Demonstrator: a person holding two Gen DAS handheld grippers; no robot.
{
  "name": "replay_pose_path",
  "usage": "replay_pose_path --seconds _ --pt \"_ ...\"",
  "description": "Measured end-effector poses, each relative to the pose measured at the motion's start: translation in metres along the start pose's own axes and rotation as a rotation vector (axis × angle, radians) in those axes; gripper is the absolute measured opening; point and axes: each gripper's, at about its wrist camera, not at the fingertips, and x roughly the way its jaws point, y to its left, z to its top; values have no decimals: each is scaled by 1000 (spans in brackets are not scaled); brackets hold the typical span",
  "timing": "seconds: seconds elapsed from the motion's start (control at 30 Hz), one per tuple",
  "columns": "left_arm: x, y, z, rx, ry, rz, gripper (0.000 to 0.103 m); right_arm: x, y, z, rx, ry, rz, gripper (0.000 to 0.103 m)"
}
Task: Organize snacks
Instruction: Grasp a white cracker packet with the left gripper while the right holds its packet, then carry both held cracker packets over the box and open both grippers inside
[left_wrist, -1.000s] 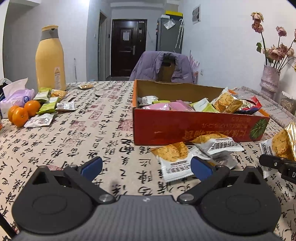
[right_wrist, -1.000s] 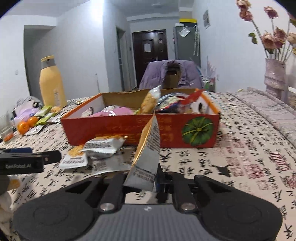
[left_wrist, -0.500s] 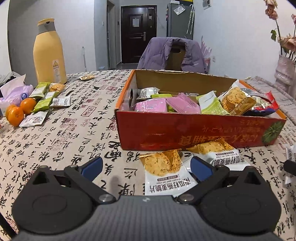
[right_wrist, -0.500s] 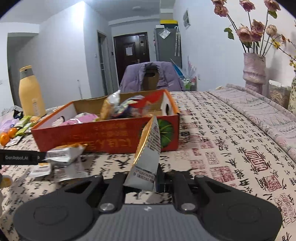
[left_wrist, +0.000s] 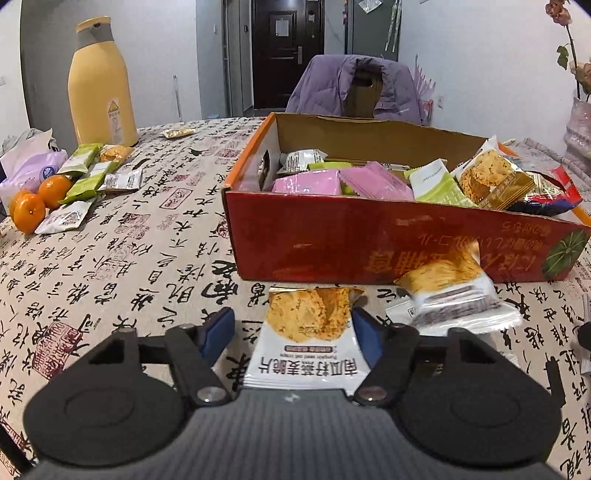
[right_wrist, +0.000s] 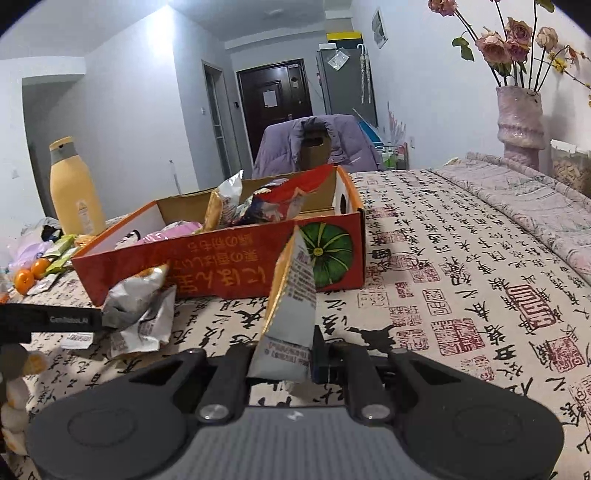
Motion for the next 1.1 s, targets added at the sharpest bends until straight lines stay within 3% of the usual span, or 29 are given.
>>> replay_pose_path --seconds 0.07,0.2,0.73,1.1 --pt "-1 -1 0 6 -6 -10 53 0 0 0 0 0 9 12" --pt "-6 -4 -2 28 -16 -19 47 -1 0 0 0 -2 16 12" --pt "-55 4 1 15 -170 -39 46 -9 6 0 -22 -35 14 12" --pt "-77 2 36 19 -263 -92 46 -22 26 45 -99 -142 9 12"
